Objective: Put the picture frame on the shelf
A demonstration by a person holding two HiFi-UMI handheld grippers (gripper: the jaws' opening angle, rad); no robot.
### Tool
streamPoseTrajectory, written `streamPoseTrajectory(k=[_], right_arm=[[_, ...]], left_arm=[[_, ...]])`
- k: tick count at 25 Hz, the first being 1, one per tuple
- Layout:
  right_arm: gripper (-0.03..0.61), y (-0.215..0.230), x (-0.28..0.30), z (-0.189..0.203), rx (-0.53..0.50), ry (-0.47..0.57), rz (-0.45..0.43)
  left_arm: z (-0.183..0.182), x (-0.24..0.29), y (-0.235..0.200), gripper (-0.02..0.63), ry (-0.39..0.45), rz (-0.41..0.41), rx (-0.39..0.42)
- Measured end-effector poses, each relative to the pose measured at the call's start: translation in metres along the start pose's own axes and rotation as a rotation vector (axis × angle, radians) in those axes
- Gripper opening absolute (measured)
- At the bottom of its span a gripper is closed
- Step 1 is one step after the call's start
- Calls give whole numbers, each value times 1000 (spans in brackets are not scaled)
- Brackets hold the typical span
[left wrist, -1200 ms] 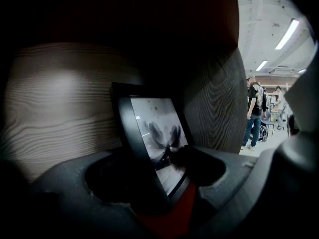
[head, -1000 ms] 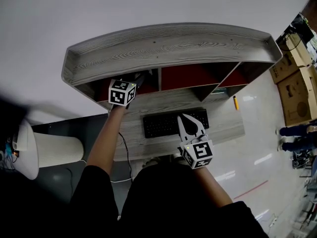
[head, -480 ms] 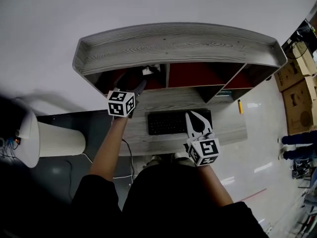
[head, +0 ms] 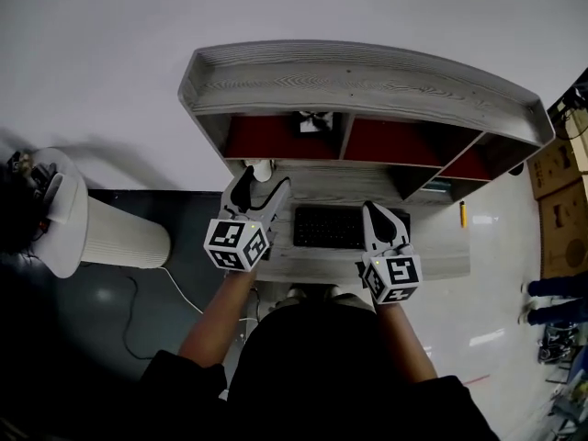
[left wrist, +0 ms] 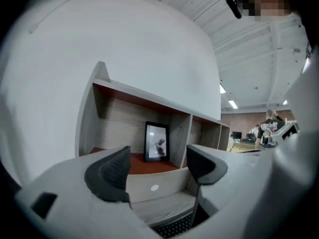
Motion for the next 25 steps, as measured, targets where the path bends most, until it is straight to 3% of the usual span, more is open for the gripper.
streamPoseTrajectory(k=[4,8,12,15,19,25], right_arm=[[12,-11,1,1,-18,-4,-14],[12,-14,2,4,-33,-9,-20],[12,-20,3,3,-42,-6,-19],[12,-21,3,6,-29,-3,-19],[12,-15,1,5,-62,4,0],[11,-7,-1,4,-91,-8,17]], left_arm=[[1,-31,13,345,15,-24,-22],[-1,-51,23,213,73,-23,-64],[-2,-62,28,133,91,-32,-3],[-2,-67,31,55,118,-27,-2],[3,-66,30,19,85,-33,12],[9,-63,30,17,42,-53,20]])
Point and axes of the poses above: the fingertips, and each gripper's own axes: x forward along the fingers, y to its right, z out of its underside, the point moved 2 cm from there along -x, backward along the fingers, and after that the axes turned 11 degrees about x, right-handed, at the moved point
